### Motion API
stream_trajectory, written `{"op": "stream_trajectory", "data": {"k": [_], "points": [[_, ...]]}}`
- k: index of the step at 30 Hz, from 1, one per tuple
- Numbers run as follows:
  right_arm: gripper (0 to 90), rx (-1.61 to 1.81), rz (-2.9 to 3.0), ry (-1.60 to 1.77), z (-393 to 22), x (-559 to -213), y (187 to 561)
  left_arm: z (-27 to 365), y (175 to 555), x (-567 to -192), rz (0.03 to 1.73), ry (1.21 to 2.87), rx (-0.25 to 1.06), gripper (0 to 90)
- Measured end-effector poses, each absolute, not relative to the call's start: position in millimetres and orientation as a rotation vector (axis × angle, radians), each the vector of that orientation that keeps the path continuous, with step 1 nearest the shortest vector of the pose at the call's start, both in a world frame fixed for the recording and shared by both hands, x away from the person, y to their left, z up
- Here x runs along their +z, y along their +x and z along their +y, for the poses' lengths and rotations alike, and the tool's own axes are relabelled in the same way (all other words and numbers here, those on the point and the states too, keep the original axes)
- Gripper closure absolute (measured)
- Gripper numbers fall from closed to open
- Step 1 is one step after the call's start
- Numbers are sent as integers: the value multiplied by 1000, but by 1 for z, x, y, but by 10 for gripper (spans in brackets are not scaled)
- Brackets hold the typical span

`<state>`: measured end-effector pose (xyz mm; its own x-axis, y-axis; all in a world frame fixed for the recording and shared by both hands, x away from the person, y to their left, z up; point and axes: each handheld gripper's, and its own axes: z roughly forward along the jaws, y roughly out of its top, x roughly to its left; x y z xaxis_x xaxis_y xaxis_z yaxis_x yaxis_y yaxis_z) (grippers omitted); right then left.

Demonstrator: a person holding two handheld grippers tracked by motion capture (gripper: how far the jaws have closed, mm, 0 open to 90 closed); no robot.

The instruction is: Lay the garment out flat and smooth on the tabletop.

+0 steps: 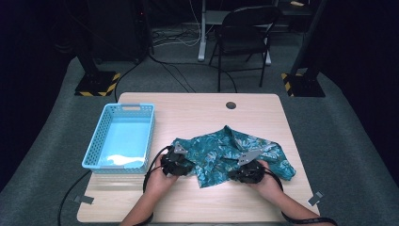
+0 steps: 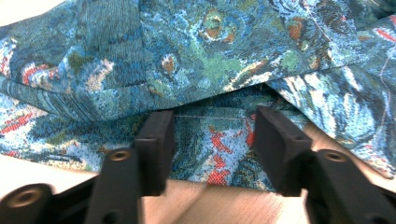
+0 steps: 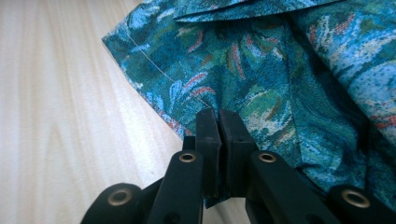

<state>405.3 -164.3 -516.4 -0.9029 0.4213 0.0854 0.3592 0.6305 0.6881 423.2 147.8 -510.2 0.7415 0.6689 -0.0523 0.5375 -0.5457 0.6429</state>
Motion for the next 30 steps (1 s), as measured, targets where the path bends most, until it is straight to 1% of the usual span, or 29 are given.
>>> {"op": "stream_trajectory", "data": {"k": [3,7,10,12,13,15,20,27,28,30], "points": [[881,1205,2744,672,-170,-506,407,148,423,-510,894,2281,240,608],[884,1308,2648,708,-186,-484,409,147,423,-510,878,2274,187,764],[884,1371,2561,762,-205,-470,414,147,423,-510,875,2282,179,800],[885,1410,2506,808,-219,-462,417,146,422,-509,865,2290,172,850],[885,1425,2479,828,-225,-458,418,146,421,-509,863,2293,168,861],[886,1447,2424,859,-239,-451,421,144,420,-508,849,2303,151,880],[885,1420,2353,916,-265,-444,425,135,415,-508,805,2324,94,886],[877,1233,2447,993,-285,-461,428,119,407,-508,736,2345,-9,876],[872,1204,2461,1006,-287,-464,428,116,406,-508,722,2350,-20,873],[819,1165,2455,1027,-289,-465,427,112,404,-508,703,2355,-27,850]]}}
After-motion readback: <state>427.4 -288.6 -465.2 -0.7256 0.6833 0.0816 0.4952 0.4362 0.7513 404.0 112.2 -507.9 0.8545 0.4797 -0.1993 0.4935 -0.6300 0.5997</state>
